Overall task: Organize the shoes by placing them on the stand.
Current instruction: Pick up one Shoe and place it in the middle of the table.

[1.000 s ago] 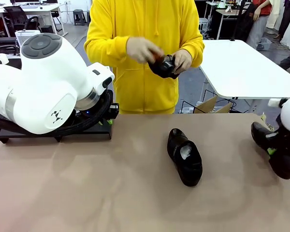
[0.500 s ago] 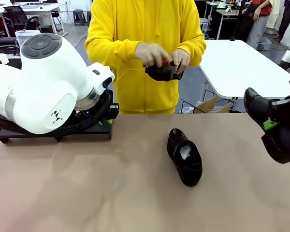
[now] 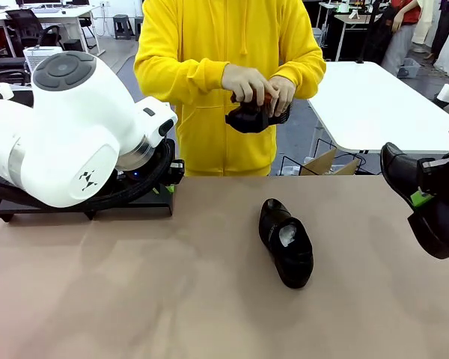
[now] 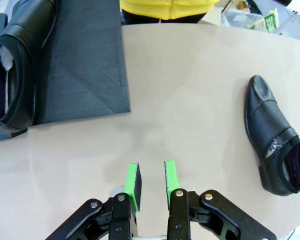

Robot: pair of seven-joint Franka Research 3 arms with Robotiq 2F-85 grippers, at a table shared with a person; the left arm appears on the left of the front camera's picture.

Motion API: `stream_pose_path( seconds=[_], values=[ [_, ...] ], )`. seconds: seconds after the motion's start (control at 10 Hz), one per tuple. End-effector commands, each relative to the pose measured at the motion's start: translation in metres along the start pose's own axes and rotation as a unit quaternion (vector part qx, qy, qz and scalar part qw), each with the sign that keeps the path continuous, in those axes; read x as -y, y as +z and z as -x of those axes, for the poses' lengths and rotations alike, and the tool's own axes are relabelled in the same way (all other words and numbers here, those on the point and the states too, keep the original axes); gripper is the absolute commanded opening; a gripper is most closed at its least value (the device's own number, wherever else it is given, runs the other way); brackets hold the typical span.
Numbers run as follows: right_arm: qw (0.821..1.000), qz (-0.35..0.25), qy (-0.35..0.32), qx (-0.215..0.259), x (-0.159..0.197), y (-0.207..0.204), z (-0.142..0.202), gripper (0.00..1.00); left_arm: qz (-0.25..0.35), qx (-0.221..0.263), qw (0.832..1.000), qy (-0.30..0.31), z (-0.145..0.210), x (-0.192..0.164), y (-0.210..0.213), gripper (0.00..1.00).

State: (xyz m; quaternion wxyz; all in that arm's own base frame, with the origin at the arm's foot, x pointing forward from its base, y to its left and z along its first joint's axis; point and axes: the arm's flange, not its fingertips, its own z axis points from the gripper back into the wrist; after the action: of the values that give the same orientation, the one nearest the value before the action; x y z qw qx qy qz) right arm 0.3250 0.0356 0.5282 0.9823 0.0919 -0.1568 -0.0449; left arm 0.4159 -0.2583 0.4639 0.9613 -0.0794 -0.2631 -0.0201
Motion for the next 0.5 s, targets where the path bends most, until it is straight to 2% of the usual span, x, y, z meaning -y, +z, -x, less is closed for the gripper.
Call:
stream_pose_path(
  seconds=[0.0, 0.1, 0.3, 0.4],
  values=[
    [1.000, 0.001, 0.002, -0.001, -0.004, 0.002, 0.003, 0.00, -0.010, 0.007, 1.000, 0.006, -0.001, 0.004, 0.000, 0.30],
    [0.999, 0.032, -0.011, 0.011, -0.017, 0.016, 0.007, 0.00, -0.010, 0.007, 1.000, 0.006, -0.001, 0.004, 0.000, 0.30],
    [0.998, 0.011, 0.020, 0.052, -0.075, 0.069, 0.032, 0.00, -0.010, 0.007, 1.000, 0.006, -0.001, 0.004, 0.000, 0.30],
    [0.999, -0.020, 0.033, 0.031, -0.111, 0.086, 0.052, 0.00, -0.010, 0.007, 1.000, 0.006, -0.001, 0.004, 0.000, 0.30]
  ],
)
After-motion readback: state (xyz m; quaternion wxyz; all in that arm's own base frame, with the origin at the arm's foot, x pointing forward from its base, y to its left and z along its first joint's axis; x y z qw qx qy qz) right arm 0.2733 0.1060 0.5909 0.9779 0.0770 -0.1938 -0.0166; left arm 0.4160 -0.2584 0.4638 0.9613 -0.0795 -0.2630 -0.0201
